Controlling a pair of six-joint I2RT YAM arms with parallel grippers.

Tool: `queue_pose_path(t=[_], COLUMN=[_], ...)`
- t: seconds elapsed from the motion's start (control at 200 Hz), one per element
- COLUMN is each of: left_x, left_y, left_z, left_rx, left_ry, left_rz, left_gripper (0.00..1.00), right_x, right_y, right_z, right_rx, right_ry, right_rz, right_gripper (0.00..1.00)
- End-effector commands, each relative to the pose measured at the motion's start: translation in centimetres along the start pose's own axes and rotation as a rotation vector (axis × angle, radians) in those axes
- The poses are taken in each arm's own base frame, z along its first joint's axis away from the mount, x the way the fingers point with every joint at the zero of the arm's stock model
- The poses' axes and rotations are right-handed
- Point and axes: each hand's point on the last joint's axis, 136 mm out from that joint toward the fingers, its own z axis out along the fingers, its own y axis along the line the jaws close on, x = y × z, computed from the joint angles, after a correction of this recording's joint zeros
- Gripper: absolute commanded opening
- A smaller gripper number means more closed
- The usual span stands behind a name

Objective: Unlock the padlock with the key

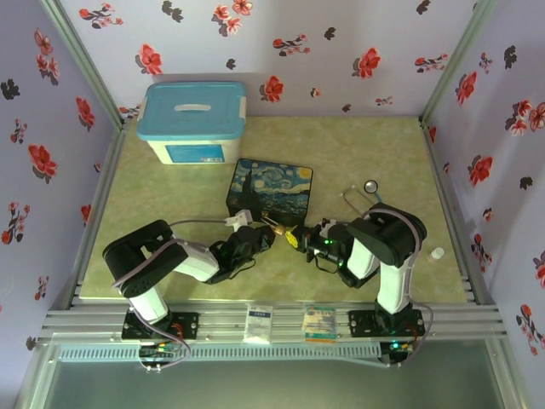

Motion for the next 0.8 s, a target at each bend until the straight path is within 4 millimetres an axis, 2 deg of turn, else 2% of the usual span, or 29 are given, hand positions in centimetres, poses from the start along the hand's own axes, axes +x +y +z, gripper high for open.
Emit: queue_pose_path(t=[0.0, 0.17, 0.31, 0.42, 0.71, 0.795], left_x=[-1.2, -1.3, -1.2, -1.2, -1.6, -1.6], left_y=[-1.8, -2.2, -1.7, -1.6, -0.8, -1.4], left_z=[-0.5, -0.4, -0.2, -0.2, -0.4, -0.2], left_rx=[0.056, 0.054, 0.036, 0.037, -0.029, -0.005], left_ry=[-0.043, -0.043, -0.037, -0.039, -0.039, -0.038], left_rz=[-0.029, -0.013, -0.021, -0.033, -0.004, 0.006], left_gripper=[0.21, 0.24, 0.26, 0.3, 0.3, 0.32], right_x=[0.8, 0.9, 0.7, 0.4, 0.1, 0.2], right_y=[-5.5, -5.8, -6.4, -7.0, -8.0, -7.9], right_z=[-0.8, -0.7, -0.7, -1.0, -1.4, -1.3], right_rx=[0.191, 0.201, 0.215, 0.233, 0.259, 0.257], right_ry=[0.029, 0.034, 0.028, 0.016, 0.0, 0.001], right_rz=[0.077, 0.066, 0.052, 0.049, 0.04, 0.039], right_gripper=[0.02, 0.04, 0.08, 0.19, 0.24, 0.26])
